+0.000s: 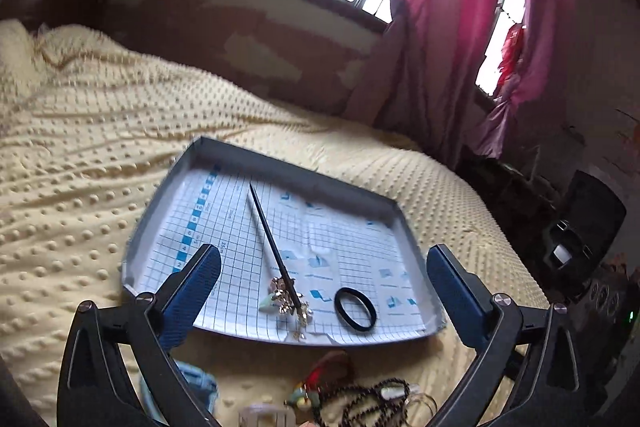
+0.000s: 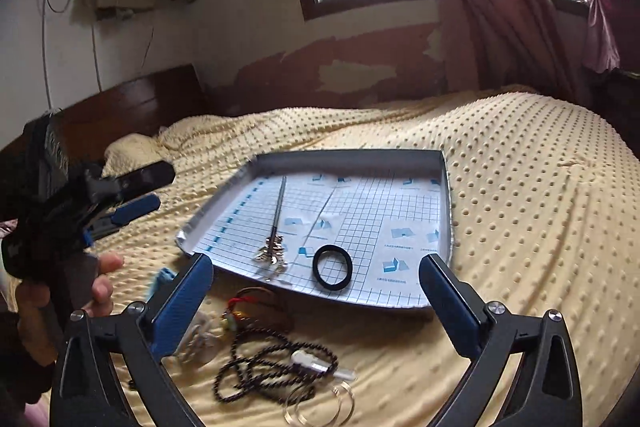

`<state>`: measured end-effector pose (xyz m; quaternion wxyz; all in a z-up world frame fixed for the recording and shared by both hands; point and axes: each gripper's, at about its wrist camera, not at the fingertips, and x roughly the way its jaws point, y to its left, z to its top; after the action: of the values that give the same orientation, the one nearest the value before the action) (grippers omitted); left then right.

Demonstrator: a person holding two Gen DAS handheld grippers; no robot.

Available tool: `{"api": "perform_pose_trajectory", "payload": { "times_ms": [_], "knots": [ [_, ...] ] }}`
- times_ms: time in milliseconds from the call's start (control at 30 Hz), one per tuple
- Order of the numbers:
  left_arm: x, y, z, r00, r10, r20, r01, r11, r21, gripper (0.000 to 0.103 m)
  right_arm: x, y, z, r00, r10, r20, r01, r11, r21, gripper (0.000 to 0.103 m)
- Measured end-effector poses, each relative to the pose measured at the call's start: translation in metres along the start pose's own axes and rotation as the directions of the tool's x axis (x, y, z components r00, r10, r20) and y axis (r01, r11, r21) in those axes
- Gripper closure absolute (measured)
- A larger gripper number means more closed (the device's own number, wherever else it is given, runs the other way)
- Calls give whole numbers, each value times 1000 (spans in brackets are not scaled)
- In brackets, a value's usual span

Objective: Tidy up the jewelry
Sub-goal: 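Carry both held items into the gray tray and open both tools, then withdraw both tools from the tray toward the remaining jewelry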

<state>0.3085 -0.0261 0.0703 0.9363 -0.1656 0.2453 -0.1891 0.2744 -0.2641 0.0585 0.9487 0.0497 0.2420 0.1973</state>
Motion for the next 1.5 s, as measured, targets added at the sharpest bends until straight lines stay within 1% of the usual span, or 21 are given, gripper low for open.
{"api": "perform_pose_trajectory", "payload": {
  "times_ms": [67,100,267,367,467,633,767,933,1033,1133,1267,1433,1500],
  "knots": [
    [-20,-7,-7,1000,-12,4,12,1000,10,2,-22,11,-6,1000,-12,26,12,1000,0,0],
    [-28,-11,-12,1000,-5,7,5,1000,19,2,-30,15,-10,999,-16,36,16,1000,-5,0],
    [-79,-21,-44,998,59,38,-61,995,76,2,-70,40,-31,997,-53,64,56,998,-43,0],
    [-111,-25,-67,993,99,60,-105,990,91,2,-89,52,-47,996,-63,66,67,996,-52,0],
    [-134,-31,-87,989,125,78,-133,986,105,2,-104,61,-61,995,-70,68,74,995,-66,0],
    [-159,-34,-115,986,147,79,-155,982,107,2,-126,73,-85,992,-106,75,112,991,-78,0],
    [-177,-40,-134,981,170,93,-181,975,126,2,-135,76,-100,989,-128,71,134,988,-75,0],
    [-187,-37,-154,971,225,85,-235,961,144,2,-136,75,-110,990,-136,42,138,988,-61,0],
    [-186,-31,-163,968,245,52,-250,959,132,2,-131,75,-117,990,-139,4,139,988,-66,0],
    [-182,-25,-170,966,259,5,-257,957,136,2,-124,74,-122,990,-137,-39,134,988,-72,0],
    [-174,-19,-175,959,279,-49,-268,950,159,2,-113,71,-129,982,-156,-108,149,986,-71,0],
    [-161,-13,-183,948,292,-124,-269,948,170,2,-106,64,-133,977,-145,-156,140,989,-43,0],
    [-157,-12,-184,948,284,-145,-259,951,167,2,-104,63,-132,976,-135,-170,129,991,-44,0]
  ]
}}
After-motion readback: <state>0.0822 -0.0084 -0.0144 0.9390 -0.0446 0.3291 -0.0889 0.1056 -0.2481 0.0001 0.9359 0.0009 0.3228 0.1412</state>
